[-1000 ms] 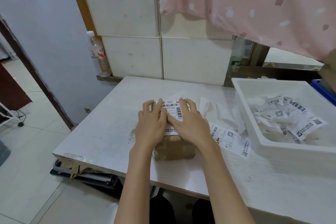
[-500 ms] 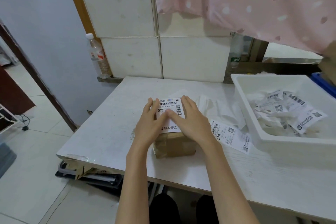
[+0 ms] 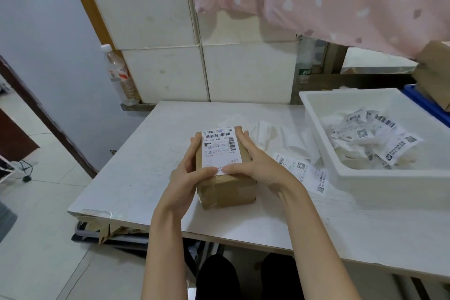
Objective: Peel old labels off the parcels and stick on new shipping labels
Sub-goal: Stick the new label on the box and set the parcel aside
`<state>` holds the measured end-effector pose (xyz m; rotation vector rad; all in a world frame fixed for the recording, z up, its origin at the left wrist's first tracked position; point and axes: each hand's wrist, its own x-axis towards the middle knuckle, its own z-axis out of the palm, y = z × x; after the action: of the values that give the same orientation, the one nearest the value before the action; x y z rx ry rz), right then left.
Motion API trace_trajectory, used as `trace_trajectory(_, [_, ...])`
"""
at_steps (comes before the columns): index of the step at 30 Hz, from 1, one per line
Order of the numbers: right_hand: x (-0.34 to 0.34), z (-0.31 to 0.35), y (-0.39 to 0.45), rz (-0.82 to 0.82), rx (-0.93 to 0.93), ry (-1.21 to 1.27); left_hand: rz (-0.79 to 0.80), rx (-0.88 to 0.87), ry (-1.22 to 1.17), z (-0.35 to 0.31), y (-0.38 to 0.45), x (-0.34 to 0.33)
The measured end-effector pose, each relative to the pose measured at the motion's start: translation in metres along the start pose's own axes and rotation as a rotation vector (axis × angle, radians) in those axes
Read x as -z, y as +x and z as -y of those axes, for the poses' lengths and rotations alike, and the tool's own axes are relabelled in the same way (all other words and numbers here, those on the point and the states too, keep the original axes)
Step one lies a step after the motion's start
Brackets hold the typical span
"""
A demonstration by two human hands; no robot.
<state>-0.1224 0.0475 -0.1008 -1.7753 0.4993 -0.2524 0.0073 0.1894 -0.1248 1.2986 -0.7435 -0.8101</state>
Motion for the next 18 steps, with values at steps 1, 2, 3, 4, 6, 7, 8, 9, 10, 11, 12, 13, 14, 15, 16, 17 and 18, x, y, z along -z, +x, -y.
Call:
trace_trajectory(1, [0.001, -0.001, -0.002, 0.023, -0.001, -0.002, 0.022, -0.002, -0.016, 0.000, -0.001, -0.001])
trace_trajectory(2, [0.001, 0.000, -0.003, 0.032, -0.003, 0.003, 0.038, 0.002, -0.025, -0.001, -0.002, -0.002])
trace_trajectory(3, [-0.001, 0.000, -0.004, 0.027, -0.004, 0.016, 0.047, 0.007, -0.030, -0.003, -0.003, -0.004])
trace_trajectory(4, [-0.004, 0.000, -0.004, 0.011, 0.000, 0.032, 0.040, 0.011, -0.038, -0.003, -0.004, -0.005])
trace_trajectory(6, [-0.009, 0.001, -0.005, -0.039, 0.005, 0.053, -0.020, 0.021, -0.077, -0.005, -0.004, -0.010])
trace_trajectory(7, [-0.009, 0.002, -0.005, -0.050, -0.008, 0.059, -0.054, 0.023, -0.094, -0.004, -0.004, -0.011])
trace_trajectory(8, [-0.009, 0.003, -0.005, -0.045, -0.020, 0.072, -0.078, 0.024, -0.107, -0.003, -0.004, -0.012])
trace_trajectory(9, [-0.008, 0.003, -0.004, -0.026, -0.030, 0.092, -0.092, 0.023, -0.110, -0.001, -0.004, -0.012])
trace_trajectory(10, [-0.006, 0.003, -0.003, -0.006, -0.040, 0.116, -0.100, 0.022, -0.107, 0.000, -0.005, -0.013])
trace_trajectory(11, [-0.005, 0.002, -0.001, 0.010, -0.050, 0.135, -0.105, 0.018, -0.099, 0.000, -0.006, -0.013])
trace_trajectory(12, [-0.003, 0.001, 0.000, 0.016, -0.054, 0.148, -0.111, 0.016, -0.087, -0.001, -0.006, -0.013])
trace_trajectory(13, [-0.003, 0.000, -0.001, 0.013, -0.053, 0.164, -0.121, 0.013, -0.070, -0.001, -0.006, -0.014])
trace_trajectory(14, [-0.003, 0.000, -0.002, -0.001, -0.049, 0.185, -0.140, 0.013, -0.048, -0.002, -0.007, -0.015])
trace_trajectory(15, [-0.004, 0.000, -0.003, -0.023, -0.043, 0.215, -0.167, 0.020, -0.023, -0.004, -0.007, -0.017])
trace_trajectory(16, [-0.004, -0.001, -0.006, -0.053, -0.040, 0.243, -0.203, 0.043, 0.001, -0.005, -0.007, -0.018])
trace_trajectory(17, [-0.004, -0.001, -0.008, -0.089, -0.048, 0.253, -0.243, 0.080, 0.025, -0.005, -0.006, -0.019])
trace_trajectory(18, [-0.004, -0.002, -0.010, -0.128, -0.066, 0.240, -0.283, 0.130, 0.058, -0.007, -0.006, -0.018])
